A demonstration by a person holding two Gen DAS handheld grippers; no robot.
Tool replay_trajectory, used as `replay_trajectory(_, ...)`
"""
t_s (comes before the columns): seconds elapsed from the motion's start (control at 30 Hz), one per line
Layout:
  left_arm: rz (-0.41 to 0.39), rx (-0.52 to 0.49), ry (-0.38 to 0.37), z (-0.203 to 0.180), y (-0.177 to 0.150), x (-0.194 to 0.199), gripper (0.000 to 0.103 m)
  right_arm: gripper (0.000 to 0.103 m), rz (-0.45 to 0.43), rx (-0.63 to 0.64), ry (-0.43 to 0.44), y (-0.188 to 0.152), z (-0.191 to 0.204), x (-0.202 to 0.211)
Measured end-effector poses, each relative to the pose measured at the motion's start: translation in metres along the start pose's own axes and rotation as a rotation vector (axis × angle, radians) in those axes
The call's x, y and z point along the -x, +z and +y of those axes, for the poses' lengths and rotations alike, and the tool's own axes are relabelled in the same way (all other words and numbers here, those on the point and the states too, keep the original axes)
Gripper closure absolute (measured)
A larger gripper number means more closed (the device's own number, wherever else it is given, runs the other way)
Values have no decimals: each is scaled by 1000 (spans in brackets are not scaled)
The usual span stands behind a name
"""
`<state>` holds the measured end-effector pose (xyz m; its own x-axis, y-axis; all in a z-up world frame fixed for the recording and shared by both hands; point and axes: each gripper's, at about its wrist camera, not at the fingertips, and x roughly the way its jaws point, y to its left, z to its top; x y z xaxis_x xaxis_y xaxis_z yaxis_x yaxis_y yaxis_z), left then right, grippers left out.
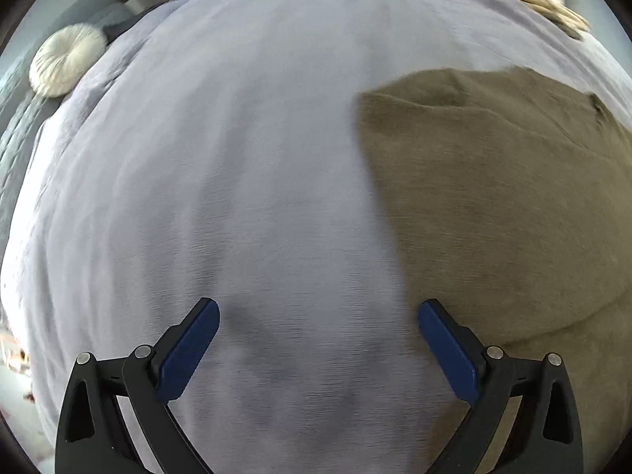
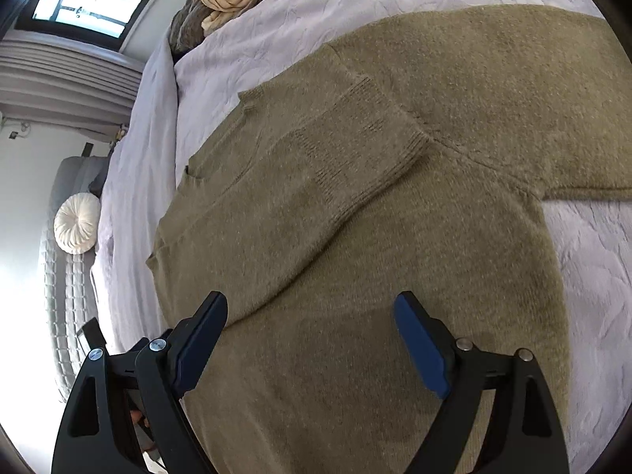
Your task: Fold small clothes
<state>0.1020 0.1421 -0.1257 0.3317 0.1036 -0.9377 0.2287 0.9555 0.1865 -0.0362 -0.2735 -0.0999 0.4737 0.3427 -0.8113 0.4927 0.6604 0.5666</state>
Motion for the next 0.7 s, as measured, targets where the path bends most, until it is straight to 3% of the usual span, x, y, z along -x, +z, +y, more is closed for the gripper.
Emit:
replay_trajectory(0.1,32,81,-76,23,0,2,1,14,30,-1,60,-7,7,-3)
replay_trajectory(0.23,44,172,-148,43,-5,9,1,14,123,-4,227,-29,40,-33)
replay_trajectory(0.4,39,218,-177,50,-16,19,1,14,285,29,421,-67,125,-111)
replay_trajectory(0.5,22,223,-159,58,-23,26,1,14,328,55,456,-80,162,-148)
replay_trajectory(0.57,14,238,-161,69,-34,31,1,14,333,65,409,-86,175,-171)
replay_trajectory(0.63,12,257,-163,85,-47,33,1,14,315,29,376,-87,175,-185)
replay_trajectory(0.7,11,273,-165,95,-55,35,1,14,299,-13,395,-85,172,-189)
